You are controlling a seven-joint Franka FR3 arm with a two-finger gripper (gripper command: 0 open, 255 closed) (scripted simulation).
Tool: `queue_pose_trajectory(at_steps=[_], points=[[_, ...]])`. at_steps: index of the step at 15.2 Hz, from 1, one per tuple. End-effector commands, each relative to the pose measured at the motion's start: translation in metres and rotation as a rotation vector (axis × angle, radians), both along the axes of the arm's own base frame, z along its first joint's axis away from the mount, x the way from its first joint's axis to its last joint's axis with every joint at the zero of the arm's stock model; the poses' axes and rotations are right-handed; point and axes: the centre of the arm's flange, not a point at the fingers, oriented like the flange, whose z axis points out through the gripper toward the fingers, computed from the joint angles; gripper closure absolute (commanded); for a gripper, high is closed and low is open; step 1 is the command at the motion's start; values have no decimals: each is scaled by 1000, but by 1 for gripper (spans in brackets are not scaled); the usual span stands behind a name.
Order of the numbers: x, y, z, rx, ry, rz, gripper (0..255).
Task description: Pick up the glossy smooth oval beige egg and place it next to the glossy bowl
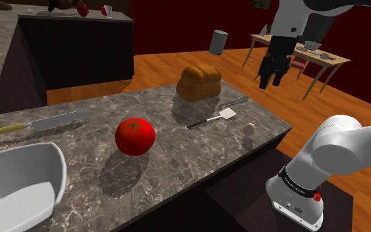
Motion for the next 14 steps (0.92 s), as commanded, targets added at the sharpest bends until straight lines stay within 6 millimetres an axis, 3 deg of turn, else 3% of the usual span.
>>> queue_pose_trajectory(at_steps=[1,14], points=[[0,0,0,0,0,0,0],[-7,-48,-167,88,-88,73,0]])
